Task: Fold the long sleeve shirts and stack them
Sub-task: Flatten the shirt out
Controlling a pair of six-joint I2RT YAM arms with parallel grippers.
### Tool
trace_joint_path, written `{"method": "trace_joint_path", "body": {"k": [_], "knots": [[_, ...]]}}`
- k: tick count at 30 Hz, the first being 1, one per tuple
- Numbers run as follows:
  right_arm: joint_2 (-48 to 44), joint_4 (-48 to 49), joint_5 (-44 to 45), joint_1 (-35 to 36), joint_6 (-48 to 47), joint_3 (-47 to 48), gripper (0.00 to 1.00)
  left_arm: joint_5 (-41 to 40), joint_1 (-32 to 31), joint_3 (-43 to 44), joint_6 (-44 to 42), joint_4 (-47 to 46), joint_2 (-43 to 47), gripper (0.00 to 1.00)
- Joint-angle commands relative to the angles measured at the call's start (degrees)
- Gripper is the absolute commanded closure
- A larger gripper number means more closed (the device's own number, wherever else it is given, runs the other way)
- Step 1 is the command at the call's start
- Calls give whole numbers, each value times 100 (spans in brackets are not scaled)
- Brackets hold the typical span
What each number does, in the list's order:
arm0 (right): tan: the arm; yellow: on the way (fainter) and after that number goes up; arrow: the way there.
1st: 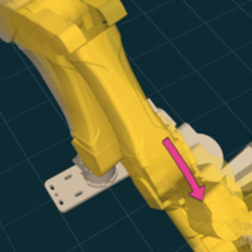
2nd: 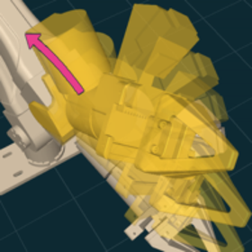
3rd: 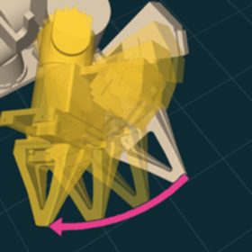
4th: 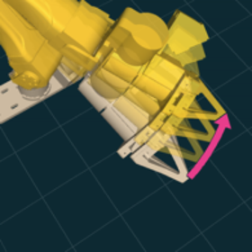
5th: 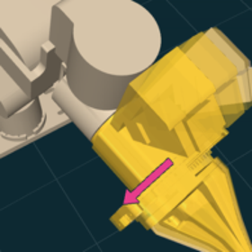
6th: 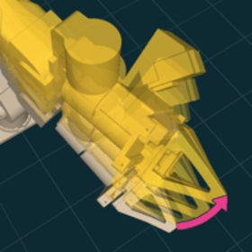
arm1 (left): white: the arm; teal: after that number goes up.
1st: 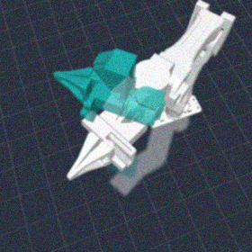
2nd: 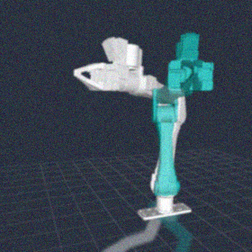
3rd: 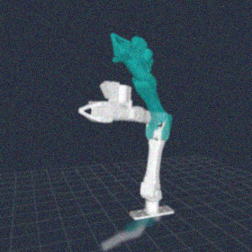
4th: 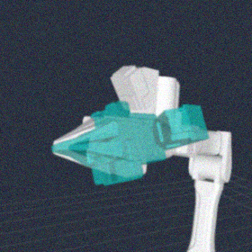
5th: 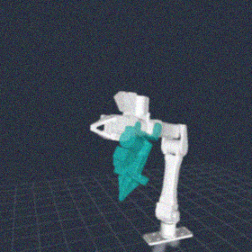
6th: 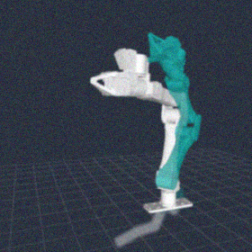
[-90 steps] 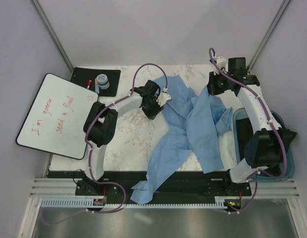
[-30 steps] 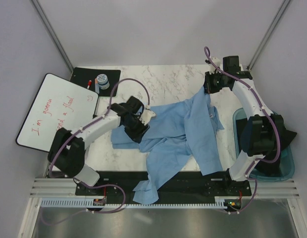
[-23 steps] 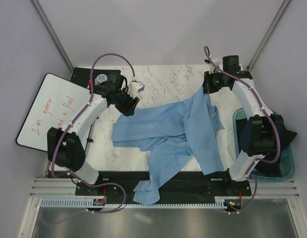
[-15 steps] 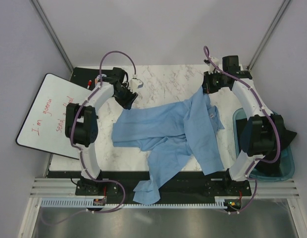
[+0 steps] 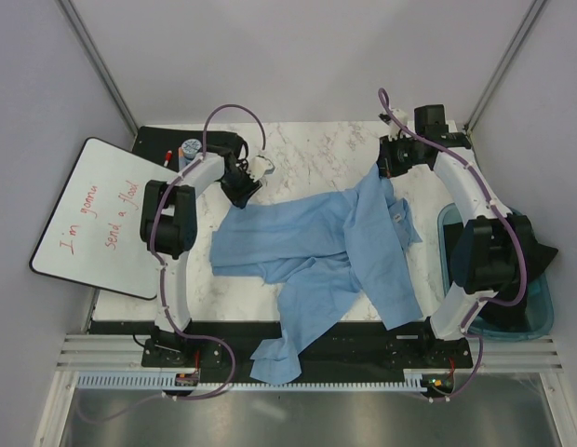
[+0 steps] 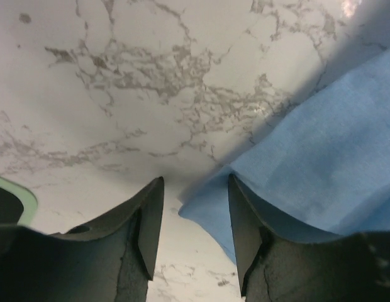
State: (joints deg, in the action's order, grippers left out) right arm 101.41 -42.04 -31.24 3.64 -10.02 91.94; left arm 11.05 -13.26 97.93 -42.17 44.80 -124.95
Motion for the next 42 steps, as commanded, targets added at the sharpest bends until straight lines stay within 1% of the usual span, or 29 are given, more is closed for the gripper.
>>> {"method": "trace_joint_path", "body": {"k": [1, 3, 4, 7, 8, 9, 12, 13, 15, 16, 19, 20, 22, 23, 25, 26, 27, 28, 29, 30, 32, 33, 36, 37, 39, 40, 42], "knots": [[11, -32, -49, 23, -105, 43, 100, -94, 7, 51, -423, -32, -127, 53], [2, -32, -31, 14, -97, 61, 100, -33, -1, -159, -450, -41, 4, 65], [2, -41, -31, 14, -96, 78, 100, -7, 7, -273, -432, -24, 57, 80], [-51, -102, -48, 14, -62, 184, 100, 108, 16, -327, -196, 11, 452, 98], [-129, -111, -48, 14, -44, 262, 100, 178, 42, -301, -99, 38, 610, 98], [-173, -146, -48, 14, 0, 306, 100, 318, 86, -257, 85, 90, 1003, 98], [-437, -216, -5, 5, 105, 605, 100, 450, 191, -29, 524, 108, 1699, 98], [-516, -208, 30, 5, 132, 701, 100, 477, 218, 111, 639, 108, 2145, 98], [-823, -199, 127, -21, 202, 930, 100, 451, 262, 235, 876, 108, 2640, 98], [-937, -190, 153, -47, 281, 1000, 100, 451, 271, 331, 930, 108, 3086, 98], [-1491, -24, 381, -91, 491, 1072, 100, 565, 262, 332, 1185, 108, 3756, 98], [-1823, 46, 452, -91, 545, 1054, 100, 574, 262, 332, 1255, 108, 4132, 98], [-2193, 222, 749, -92, 676, 1028, 100, 565, 253, 262, 1387, 108, 4573, 98], [-2595, 284, 847, -100, 712, 1010, 100, 609, 253, 209, 1379, 108, 5028, 98], [-3045, 538, 1076, -100, 782, 958, 100, 705, 262, 95, 1431, 108, 5487, 98], [-3491, 635, 1285, -100, 835, 896, 100, 714, 253, 51, 1457, 91, 5751, 98], [-3713, 792, 1383, -100, 861, 887, 100, 697, 262, 25, 1588, 73, 6180, 98], [-3907, 838, 1471, -109, 888, 896, 100, 679, 262, 24, 1650, 64, 6410, 98], [-4248, 864, 1672, -109, 923, 991, 100, 697, 253, 42, 1703, 47, 6613, 98], [-4400, 873, 1753, -100, 949, 1062, 100, 697, 253, 42, 1791, 12, 7024, 98], [-4777, 873, 1946, -109, 967, 1352, 100, 662, 262, 68, 1870, -128, 7395, 98], [-4884, 838, 1999, -109, 984, 1475, 100, 644, 262, 86, 1905, -164, 7754, 98], [-5148, 715, 2017, -100, 958, 2142, 100, 329, 253, 383, 2028, -278, 8090, 98], [-5166, 663, 2034, -100, 958, 2570, 100, 249, 262, 707, 2055, -278, 8170, 98], [-5122, 522, 2122, -100, 949, 3029, 100, 56, 262, 1042, 2151, -252, 8179, 98], [-5026, 487, 2131, -109, 923, 3440, 100, 12, 262, 1340, 2169, -235, 8118, 98], [-4885, 451, 2035, -135, 862, 3768, 100, -164, 262, 1596, 2152, -173, 7995, 98]]}}
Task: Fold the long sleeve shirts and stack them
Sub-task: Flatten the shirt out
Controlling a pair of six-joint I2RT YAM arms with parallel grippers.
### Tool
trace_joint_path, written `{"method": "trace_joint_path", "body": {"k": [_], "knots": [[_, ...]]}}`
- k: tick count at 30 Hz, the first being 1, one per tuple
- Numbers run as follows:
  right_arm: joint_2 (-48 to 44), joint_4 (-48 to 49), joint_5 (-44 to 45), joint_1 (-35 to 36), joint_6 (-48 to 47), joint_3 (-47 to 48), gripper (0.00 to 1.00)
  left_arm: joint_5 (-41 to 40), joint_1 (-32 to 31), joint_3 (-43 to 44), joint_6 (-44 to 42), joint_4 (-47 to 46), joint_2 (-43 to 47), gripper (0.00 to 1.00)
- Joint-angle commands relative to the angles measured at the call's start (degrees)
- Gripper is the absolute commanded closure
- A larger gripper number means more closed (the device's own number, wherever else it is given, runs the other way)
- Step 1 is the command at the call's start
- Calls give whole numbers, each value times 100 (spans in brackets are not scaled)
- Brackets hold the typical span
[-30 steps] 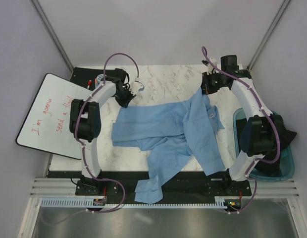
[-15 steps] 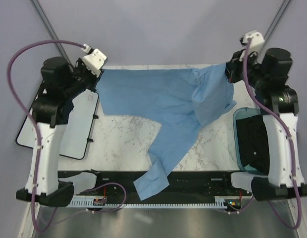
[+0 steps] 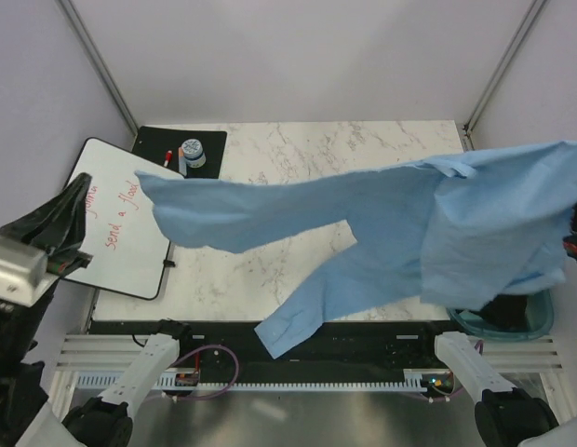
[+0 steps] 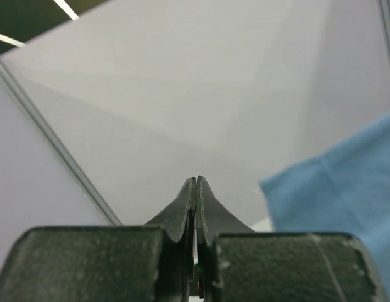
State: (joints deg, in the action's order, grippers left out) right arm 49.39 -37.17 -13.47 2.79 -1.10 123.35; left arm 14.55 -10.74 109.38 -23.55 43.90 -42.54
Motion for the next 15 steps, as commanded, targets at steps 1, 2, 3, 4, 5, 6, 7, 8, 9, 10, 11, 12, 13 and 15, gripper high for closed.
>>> {"method": "trace_joint_path", "body": {"k": [1, 2, 3, 4, 5, 6, 7, 8, 9, 10, 11, 12, 13, 15], "knots": [[430, -10, 110, -102, -91, 707, 100, -610, 11, 609, 264, -57, -315, 98], [484, 77, 39, -138, -135, 656, 100, -733, 11, 637, 194, -40, -490, 98], [528, 139, -58, -182, -162, 551, 100, -812, 11, 619, 62, -57, -570, 98], [615, 201, -241, -234, -179, 228, 100, -891, 2, 524, 18, -57, -649, 98], [642, 358, -365, -252, -180, -10, 100, -936, 11, 444, -26, -57, -824, 98], [651, 446, -488, -252, -171, -291, 100, -840, 2, 304, -9, -57, -869, 98], [686, 517, -585, -252, -162, -903, 100, -613, 2, -115, 8, 30, -896, 98], [704, 657, -891, -252, -171, -1248, 100, 181, 2, -319, 113, 179, -922, 98], [730, 693, -989, -252, -197, -1565, 100, 624, 2, -817, 201, 285, -975, 96], [730, 763, -1025, -261, -197, -2204, 100, 1037, 11, -1109, 271, 382, -1001, 91], [722, 894, -956, -252, -206, -2497, 100, 1703, 2, -1417, 411, 496, -1036, 83], [704, 956, -894, -252, -223, -2744, 100, 2049, 2, -2107, 447, 505, -1080, 63], [634, 1053, -824, -252, -250, -3172, 100, 2409, 2, -2462, 387, 506, -1089, 52], [546, 1194, -613, -252, -329, -3500, 100, 2869, -129, -3470, 455, 270, -1115, 33]]}}
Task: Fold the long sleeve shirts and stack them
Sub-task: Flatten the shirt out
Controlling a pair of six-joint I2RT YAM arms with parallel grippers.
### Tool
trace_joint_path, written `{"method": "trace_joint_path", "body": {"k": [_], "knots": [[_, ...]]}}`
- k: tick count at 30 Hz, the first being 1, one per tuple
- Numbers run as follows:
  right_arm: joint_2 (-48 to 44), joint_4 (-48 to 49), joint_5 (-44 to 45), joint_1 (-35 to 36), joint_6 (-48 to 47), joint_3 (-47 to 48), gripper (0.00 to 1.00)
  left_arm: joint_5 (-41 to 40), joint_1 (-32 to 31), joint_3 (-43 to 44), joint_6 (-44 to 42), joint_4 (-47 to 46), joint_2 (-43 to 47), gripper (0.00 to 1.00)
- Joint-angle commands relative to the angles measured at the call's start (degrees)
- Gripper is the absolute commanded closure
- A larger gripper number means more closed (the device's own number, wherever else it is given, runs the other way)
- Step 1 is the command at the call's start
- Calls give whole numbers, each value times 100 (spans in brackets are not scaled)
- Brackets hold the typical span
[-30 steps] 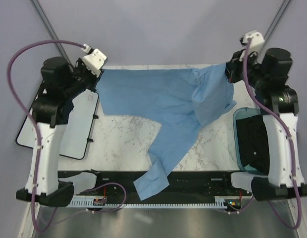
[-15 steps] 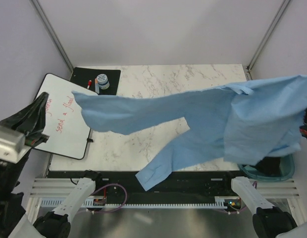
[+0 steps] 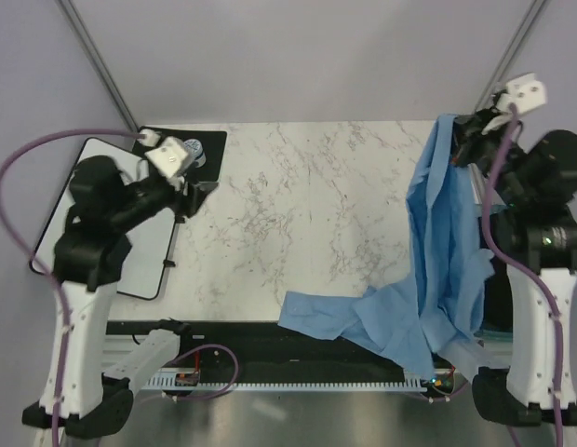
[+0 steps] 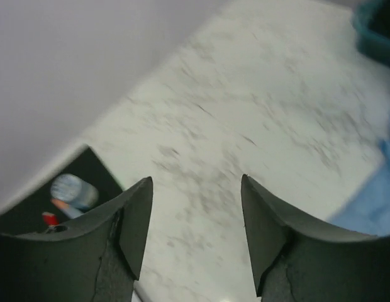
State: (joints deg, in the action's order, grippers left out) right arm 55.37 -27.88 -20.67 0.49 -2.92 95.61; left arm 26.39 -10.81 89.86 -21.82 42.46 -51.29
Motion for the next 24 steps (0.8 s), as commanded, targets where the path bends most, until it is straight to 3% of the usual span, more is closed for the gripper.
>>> {"method": "trace_joint_path", "body": {"k": [1, 3, 4, 8, 11, 19, 24], "knots": [[-123, 300, 176, -23, -165, -1024, 100, 1728, -219, -1786, 336, 334, -276, 31], [-202, 502, 465, -23, -191, -1333, 100, 1152, -990, -2460, 590, -148, -312, 21], [-237, 572, 615, -23, -192, -1622, 100, 862, -1716, -2648, 652, -315, -294, 21], [-89, 863, 1354, -23, -122, -1976, 100, 103, -2697, -3098, 1223, -1099, -644, 20], [-18, 977, 1407, -23, -7, -2046, 100, -432, -3637, -3098, 1487, -1335, -1207, 20], [-44, 1021, 1311, -23, 19, -2143, 100, -39, -4236, -3422, 2831, -2537, -2614, 27], [34, 1004, 1249, -23, 19, -2012, 100, 357, -4570, -3651, 3289, -3085, -3158, 24]]}}
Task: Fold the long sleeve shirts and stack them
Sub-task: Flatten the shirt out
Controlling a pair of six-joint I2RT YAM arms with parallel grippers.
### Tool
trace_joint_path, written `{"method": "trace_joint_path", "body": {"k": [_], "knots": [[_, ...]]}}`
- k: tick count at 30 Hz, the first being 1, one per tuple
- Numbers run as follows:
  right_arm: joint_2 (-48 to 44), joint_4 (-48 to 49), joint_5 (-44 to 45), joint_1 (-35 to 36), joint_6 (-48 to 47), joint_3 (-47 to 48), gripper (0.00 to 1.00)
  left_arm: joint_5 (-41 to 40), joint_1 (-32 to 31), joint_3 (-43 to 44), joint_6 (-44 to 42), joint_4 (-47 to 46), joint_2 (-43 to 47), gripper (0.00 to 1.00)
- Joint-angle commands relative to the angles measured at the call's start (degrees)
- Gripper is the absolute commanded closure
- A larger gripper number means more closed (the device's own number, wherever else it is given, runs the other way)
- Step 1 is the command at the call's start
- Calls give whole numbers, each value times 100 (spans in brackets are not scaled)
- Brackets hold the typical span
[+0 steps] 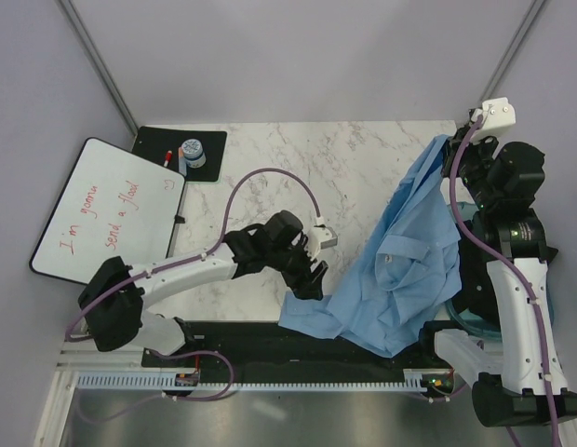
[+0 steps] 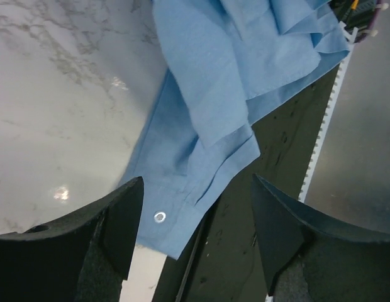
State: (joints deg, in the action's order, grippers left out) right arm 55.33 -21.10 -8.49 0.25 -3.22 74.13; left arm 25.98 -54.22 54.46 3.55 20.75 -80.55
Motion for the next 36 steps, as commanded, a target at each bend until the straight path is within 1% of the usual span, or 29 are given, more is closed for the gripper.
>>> {"method": "trace_joint_path", "body": {"k": [1, 5, 6, 12, 14, 15, 17, 18, 19, 21, 22, 23, 24, 25, 26, 27, 28, 29, 30, 31, 32, 33, 34, 35, 36], "knots": [[48, 326, 23, 1, 67, 154, 100, 452, -256, -119, 900, -1002, -328, 24], [109, 335, -47, 1, 111, 234, 100, 706, -256, -14, 1209, -1222, -899, 23], [109, 326, -39, 1, 129, 251, 100, 785, -256, 12, 1270, -1275, -1118, 24], [57, 309, -74, 1, 85, 251, 100, 997, -265, 197, 1578, -1740, -1770, 27], [65, 300, -65, 1, 41, 234, 100, 1286, -265, 188, 1718, -1899, -1929, 30], [74, 291, -56, 1, 24, 234, 100, 1409, -265, 162, 1797, -2161, -1964, 32], [100, 291, -56, 1, -3, 225, 100, 1717, -256, 30, 2044, -2452, -1990, 39], [101, 291, -56, -7, -3, 216, 100, 1822, -256, 13, 2105, -2619, -2008, 45], [109, 291, -74, 1, -3, 216, 100, 1875, -256, 12, 2114, -2638, -2034, 58], [109, 291, -91, 1, 15, 207, 100, 1989, -204, 39, 2149, -2655, -2061, 71], [101, 291, -126, 1, 23, 199, 100, 2034, -151, 117, 2124, -2534, -2052, 92], [101, 282, -144, -7, 15, 199, 100, 2052, 6, 222, 2028, -2263, -1991, 98], [92, 265, -170, 1, 6, 216, 100, 1912, 112, 476, 1635, -1381, -1921, 98], [83, 247, -231, 1, -11, 242, 100, 1798, 244, 652, 1344, -859, -1842, 98], [74, 230, -275, 1, -55, 251, 100, 1614, 619, 854, 706, -306, -1658, 98], [66, 221, -319, 1, -73, 269, 100, 1195, 884, 1256, 439, 274, -1535, 98], [74, 212, -372, 1, -91, 321, 100, 990, 1182, 1460, 192, 1046, -1377, 98], [92, 203, -573, 1, -99, 356, 100, 814, 1812, 1680, -306, 1454, -1219, 98], [101, 186, -679, 1, -91, 392, 100, 395, 2105, 2309, -607, 1841, -930, 98], [162, 177, -793, 1, -73, 496, 100, 199, 2378, 2672, -862, 2549, -805, 98], [188, 168, -977, 1, 14, 550, 100, -229, 2790, 3041, -1378, 2861, -691, 98], [232, 142, -1083, 1, 58, 620, 100, -468, 2915, 3706, -1618, 3090, -437, 98], [285, 142, -1180, -7, 94, 786, 100, -714, 3004, 3982, -1830, 3310, -296, 98], [311, 150, -1312, 1, 155, 874, 100, -1178, 3031, 4203, -2188, 3539, -112, 98], [329, 142, -1356, 1, 260, 980, 100, -1365, 3031, 4527, -2296, 3619, 195, 98]]}}
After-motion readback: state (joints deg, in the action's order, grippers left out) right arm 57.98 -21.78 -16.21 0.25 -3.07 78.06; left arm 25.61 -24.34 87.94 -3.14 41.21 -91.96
